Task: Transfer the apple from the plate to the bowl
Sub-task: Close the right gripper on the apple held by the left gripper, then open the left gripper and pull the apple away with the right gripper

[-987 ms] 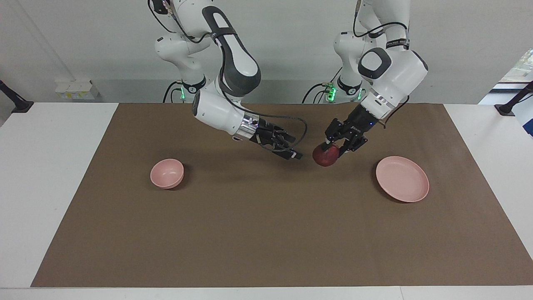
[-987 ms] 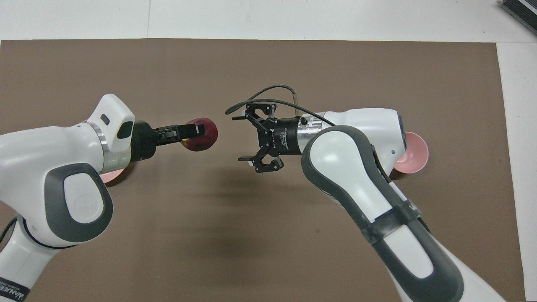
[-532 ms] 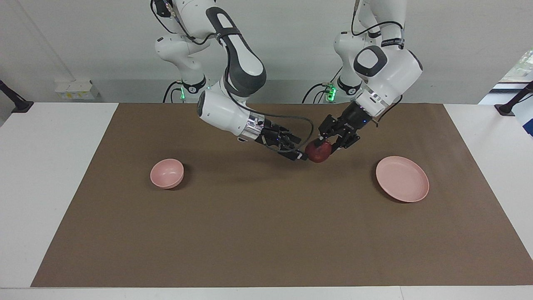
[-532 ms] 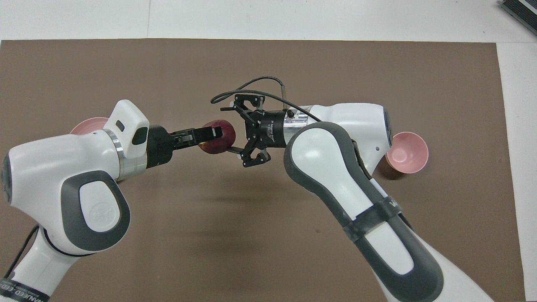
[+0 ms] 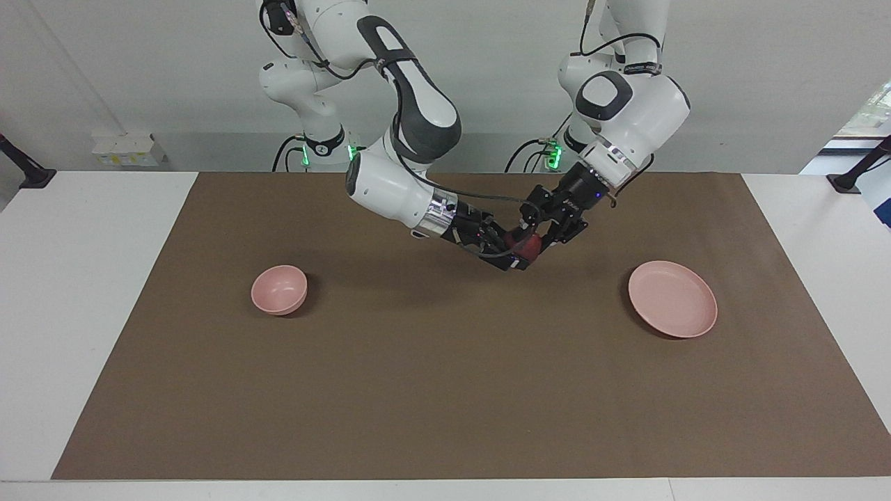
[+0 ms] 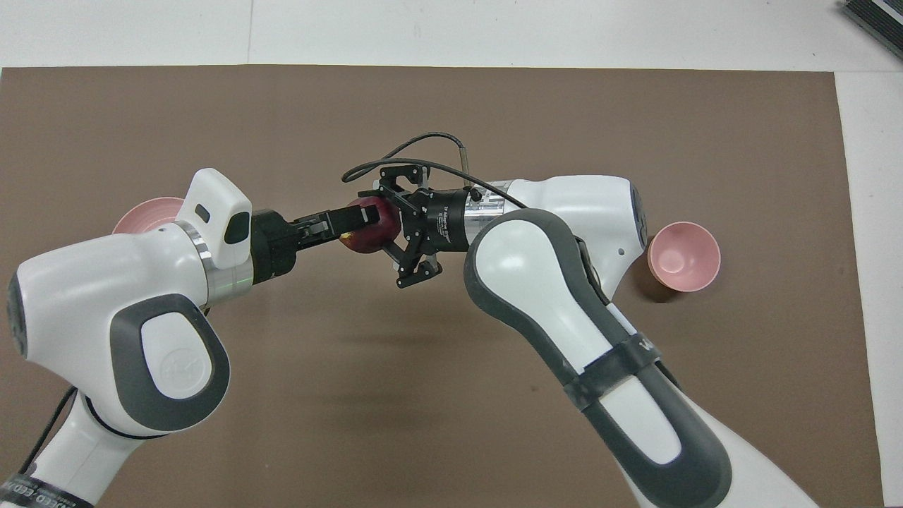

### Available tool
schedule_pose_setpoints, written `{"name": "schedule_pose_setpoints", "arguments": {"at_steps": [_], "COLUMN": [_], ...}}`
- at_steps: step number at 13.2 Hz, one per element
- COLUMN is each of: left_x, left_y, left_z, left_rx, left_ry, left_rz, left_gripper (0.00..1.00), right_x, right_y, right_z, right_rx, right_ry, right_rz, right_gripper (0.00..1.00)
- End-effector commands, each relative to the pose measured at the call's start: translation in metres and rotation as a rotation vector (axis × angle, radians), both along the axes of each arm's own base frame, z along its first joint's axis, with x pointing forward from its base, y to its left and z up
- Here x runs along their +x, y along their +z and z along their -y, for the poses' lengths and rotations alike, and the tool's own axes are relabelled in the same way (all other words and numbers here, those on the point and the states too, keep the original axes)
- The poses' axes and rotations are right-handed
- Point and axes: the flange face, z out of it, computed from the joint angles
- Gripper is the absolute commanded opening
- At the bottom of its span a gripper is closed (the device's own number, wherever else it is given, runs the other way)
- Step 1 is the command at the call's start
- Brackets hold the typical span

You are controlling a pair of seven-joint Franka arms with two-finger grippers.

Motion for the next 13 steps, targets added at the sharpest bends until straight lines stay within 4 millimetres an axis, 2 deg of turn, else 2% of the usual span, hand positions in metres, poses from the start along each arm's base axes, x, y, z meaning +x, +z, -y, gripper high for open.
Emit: {"name": "schedule_pose_setpoints", "arguments": {"at_steps": [1, 2, 3, 4, 5, 7, 10, 11, 13], "left_x": [-0.015, -0.015, -0.014, -0.013, -0.012, -0.010, -0.004, 0.001, 0.010], "left_y": [0.008, 0.009, 0.009, 0.009, 0.009, 0.010, 0.015, 0.024, 0.029], "left_z": [0.010, 0.010, 0.010, 0.010, 0.010, 0.010, 0.005, 0.003, -0.002], "left_rx": [-0.033, -0.036, -0.036, -0.032, -0.026, -0.027, -0.015, 0.009, 0.074], "left_ry": [0.001, 0.007, 0.009, 0.008, 0.004, 0.006, 0.006, -0.001, -0.031], "left_rz": [-0.018, -0.023, -0.019, -0.015, -0.013, -0.011, 0.012, 0.039, 0.072], "left_gripper": [0.00, 0.00, 0.11, 0.43, 0.64, 0.87, 1.00, 1.00, 1.00], "right_x": [0.007, 0.008, 0.008, 0.009, 0.009, 0.014, 0.016, 0.016, 0.016], "right_y": [0.004, 0.004, 0.003, 0.003, 0.006, 0.012, 0.030, 0.032, 0.041], "right_z": [-0.005, -0.003, -0.003, -0.002, 0.000, 0.014, 0.032, 0.038, 0.049], "right_rx": [0.017, 0.015, 0.015, 0.014, 0.014, 0.013, 0.001, -0.016, -0.038], "right_ry": [-0.011, -0.008, 0.000, 0.006, 0.012, 0.040, 0.081, 0.096, 0.133], "right_rz": [-0.003, -0.003, 0.001, 0.008, 0.011, 0.006, 0.018, 0.024, 0.029], "right_gripper": [0.00, 0.00, 0.00, 0.00, 0.00, 0.00, 0.00, 0.00, 0.00]}}
